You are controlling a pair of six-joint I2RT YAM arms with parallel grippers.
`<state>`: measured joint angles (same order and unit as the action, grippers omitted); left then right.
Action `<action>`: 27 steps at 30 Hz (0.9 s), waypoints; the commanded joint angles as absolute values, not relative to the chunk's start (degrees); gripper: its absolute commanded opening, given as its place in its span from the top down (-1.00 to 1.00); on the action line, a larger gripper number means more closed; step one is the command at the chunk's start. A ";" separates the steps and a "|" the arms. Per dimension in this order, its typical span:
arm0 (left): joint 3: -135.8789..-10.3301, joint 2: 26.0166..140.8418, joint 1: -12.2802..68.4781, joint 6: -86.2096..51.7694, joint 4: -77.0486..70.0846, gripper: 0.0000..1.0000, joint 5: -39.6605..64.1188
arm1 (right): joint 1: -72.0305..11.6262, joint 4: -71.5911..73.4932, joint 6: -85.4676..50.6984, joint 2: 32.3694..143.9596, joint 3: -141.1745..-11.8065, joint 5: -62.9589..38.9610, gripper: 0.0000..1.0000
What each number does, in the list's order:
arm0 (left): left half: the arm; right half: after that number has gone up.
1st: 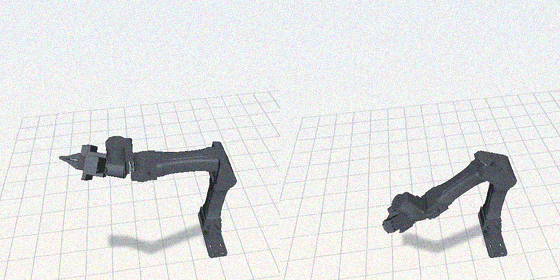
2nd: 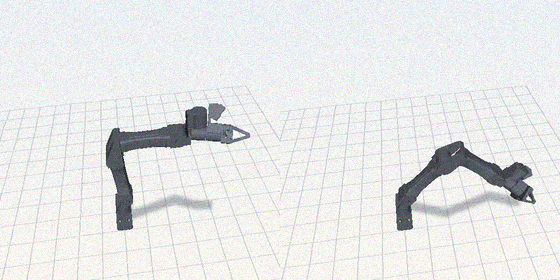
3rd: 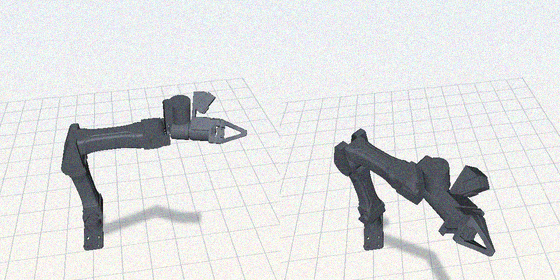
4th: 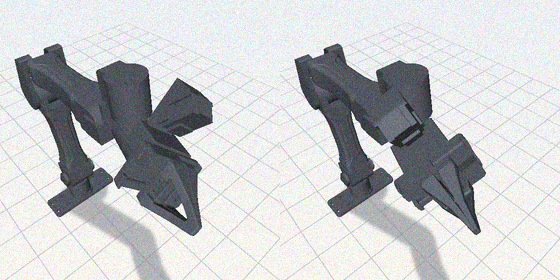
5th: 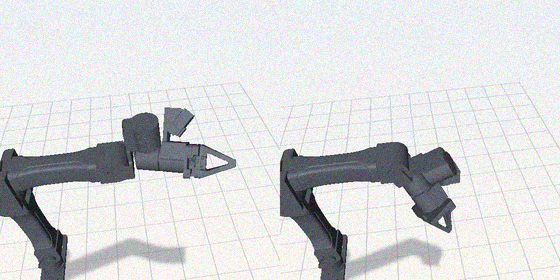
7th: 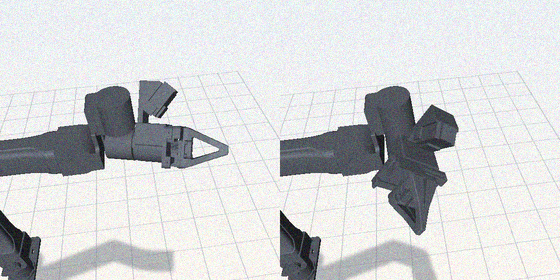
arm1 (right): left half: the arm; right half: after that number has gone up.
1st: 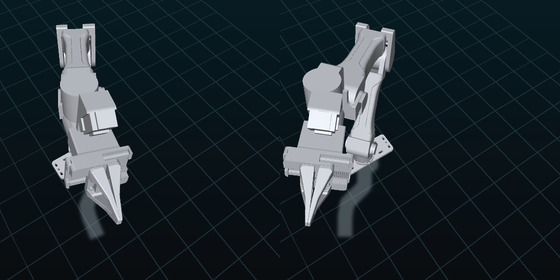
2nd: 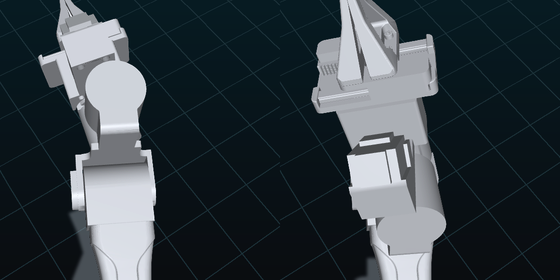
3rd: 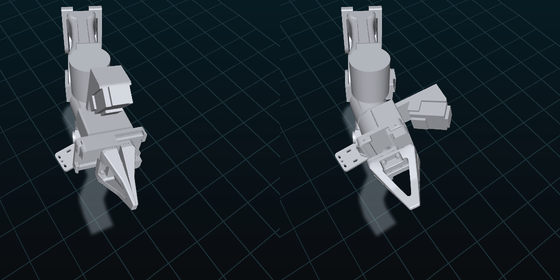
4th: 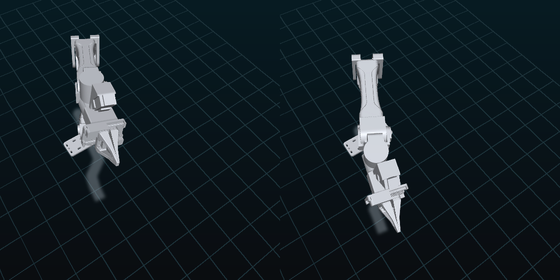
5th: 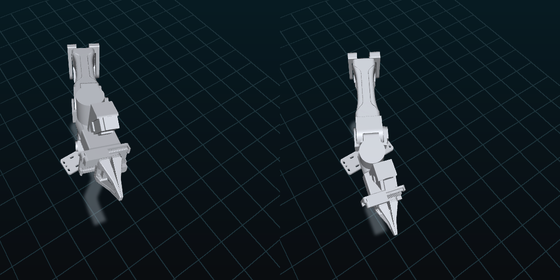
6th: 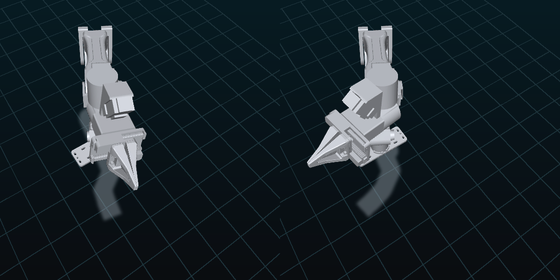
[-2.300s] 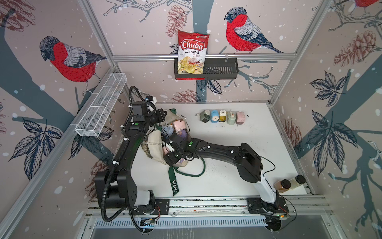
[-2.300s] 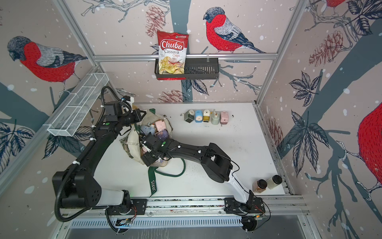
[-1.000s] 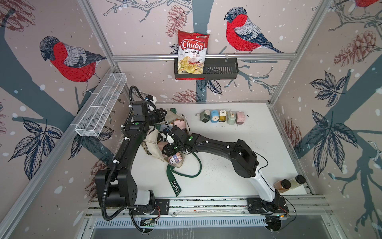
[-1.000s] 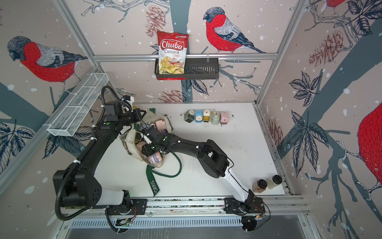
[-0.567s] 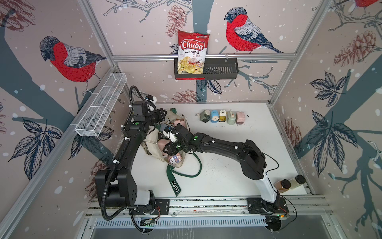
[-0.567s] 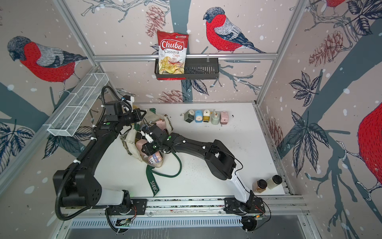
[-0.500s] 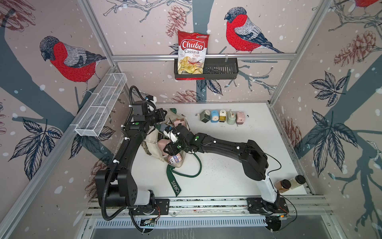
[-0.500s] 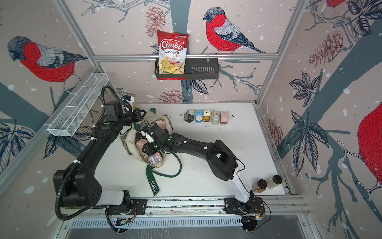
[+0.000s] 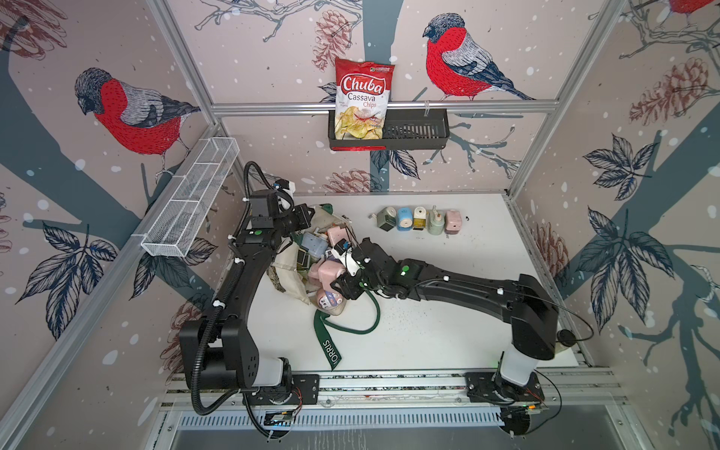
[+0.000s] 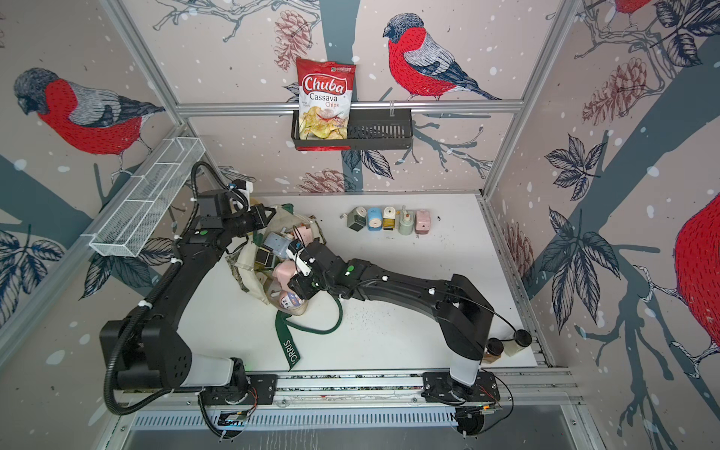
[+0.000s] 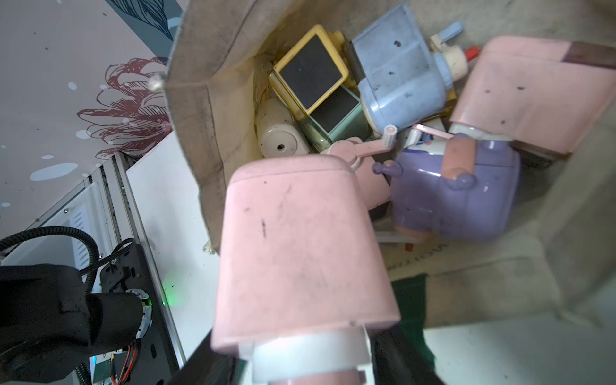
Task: Take out the pencil sharpeners from the tote bags
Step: Pick up the pencil sharpener from the canvas bag, then place the pencil sharpener at the center of the board.
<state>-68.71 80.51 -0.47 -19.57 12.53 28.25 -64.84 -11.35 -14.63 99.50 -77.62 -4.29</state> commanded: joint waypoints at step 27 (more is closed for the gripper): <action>-69.37 80.86 -0.25 -19.43 8.79 1.00 28.81 | -19.24 -5.44 -23.53 75.84 -52.54 20.88 0.23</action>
